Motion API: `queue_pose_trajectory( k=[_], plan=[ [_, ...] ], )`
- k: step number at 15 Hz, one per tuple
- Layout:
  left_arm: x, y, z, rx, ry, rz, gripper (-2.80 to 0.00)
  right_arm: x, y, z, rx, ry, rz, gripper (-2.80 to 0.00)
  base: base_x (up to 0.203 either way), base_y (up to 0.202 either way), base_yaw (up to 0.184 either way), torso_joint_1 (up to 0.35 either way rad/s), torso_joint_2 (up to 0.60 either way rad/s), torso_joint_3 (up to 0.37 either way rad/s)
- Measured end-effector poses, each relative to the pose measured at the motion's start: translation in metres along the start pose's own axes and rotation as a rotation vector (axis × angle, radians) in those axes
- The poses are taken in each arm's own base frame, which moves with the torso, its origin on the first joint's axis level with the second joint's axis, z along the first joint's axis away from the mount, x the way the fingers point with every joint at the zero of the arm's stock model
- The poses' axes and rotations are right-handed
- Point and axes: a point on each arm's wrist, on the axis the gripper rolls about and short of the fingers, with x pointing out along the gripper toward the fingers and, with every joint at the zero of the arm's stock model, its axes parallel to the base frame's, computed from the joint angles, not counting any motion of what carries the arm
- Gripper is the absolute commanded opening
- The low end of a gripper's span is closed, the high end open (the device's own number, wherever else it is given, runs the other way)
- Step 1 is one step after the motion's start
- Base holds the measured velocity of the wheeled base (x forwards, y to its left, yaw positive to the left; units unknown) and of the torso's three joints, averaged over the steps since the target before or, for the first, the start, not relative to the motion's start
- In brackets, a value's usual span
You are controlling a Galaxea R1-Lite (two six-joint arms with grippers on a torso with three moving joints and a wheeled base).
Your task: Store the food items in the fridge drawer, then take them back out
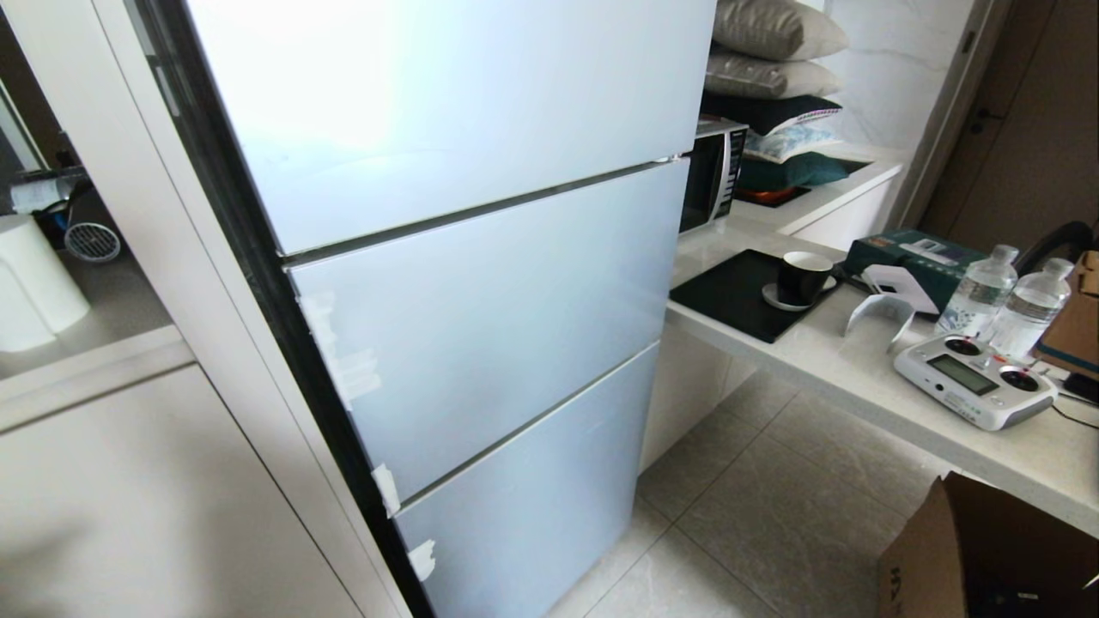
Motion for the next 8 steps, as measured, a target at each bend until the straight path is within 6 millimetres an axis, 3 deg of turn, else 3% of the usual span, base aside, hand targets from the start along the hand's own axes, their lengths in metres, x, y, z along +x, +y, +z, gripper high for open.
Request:
queue_pose_trajectory(
  k=[8],
  plan=[
    [0.000, 0.000, 0.000, -0.002, 0.000, 0.000, -2.80, -0.021, 0.002, -0.020, 0.043, -0.210, 0.002, -2.80, 0.000, 0.000, 0.000, 0.000, 0.00, 0.000]
  ],
)
